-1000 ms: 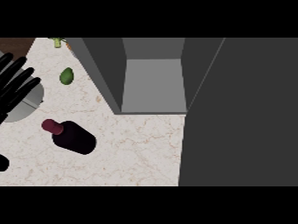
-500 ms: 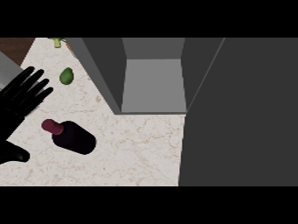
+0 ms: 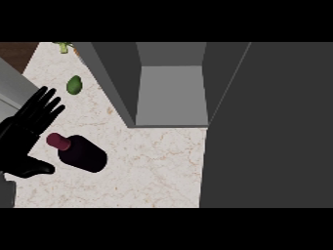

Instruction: Pick up the wine, place it into the cabinet and close the cabinet

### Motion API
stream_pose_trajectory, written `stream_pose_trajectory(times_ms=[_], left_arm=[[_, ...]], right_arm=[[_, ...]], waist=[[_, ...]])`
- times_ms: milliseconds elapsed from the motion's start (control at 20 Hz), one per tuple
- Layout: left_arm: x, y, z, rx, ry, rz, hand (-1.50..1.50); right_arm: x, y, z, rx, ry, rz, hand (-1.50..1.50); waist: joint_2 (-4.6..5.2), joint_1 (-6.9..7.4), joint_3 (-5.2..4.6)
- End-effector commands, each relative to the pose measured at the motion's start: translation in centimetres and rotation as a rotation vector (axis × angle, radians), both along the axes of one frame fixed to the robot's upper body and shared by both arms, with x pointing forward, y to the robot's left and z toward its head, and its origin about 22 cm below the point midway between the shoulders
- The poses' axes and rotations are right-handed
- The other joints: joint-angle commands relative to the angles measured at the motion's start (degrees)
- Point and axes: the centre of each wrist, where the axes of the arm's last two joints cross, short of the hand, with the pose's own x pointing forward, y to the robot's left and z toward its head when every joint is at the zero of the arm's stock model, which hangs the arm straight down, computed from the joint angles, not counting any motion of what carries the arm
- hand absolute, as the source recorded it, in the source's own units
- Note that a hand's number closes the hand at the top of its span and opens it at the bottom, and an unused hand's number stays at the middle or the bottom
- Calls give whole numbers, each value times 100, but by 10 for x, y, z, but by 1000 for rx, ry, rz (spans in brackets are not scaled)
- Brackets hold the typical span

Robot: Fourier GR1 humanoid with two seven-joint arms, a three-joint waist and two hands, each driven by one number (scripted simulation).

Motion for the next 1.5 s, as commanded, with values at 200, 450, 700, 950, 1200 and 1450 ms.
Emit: stream_pose_trajectory(times_ms=[200, 450, 700, 950, 1200, 1450], left_arm=[[3, 8, -26, 1, -3, 16, -150], [1, -10, -60, 20, 17, -9, -150], [5, 11, -76, -23, 37, -35, -150], [2, 7, -91, -29, 58, -54, -150], [19, 2, -88, -6, 44, -26, -150], [7, 6, -116, -10, 48, -46, -150]], right_arm=[[-39, -6, 18, 24, -61, 49, -150], [-31, 0, 19, 61, -47, 47, -150], [-31, -2, 18, 42, -65, 30, -150], [-25, 4, 16, 43, -62, 38, -150], [-34, -3, 24, 36, -58, 49, -150], [-20, 4, 21, 55, -54, 25, -150]], waist=[[-3, -14, 2], [0, -6, 0], [5, -11, -1], [3, 12, 0], [0, -7, 0], [7, 11, -1]])
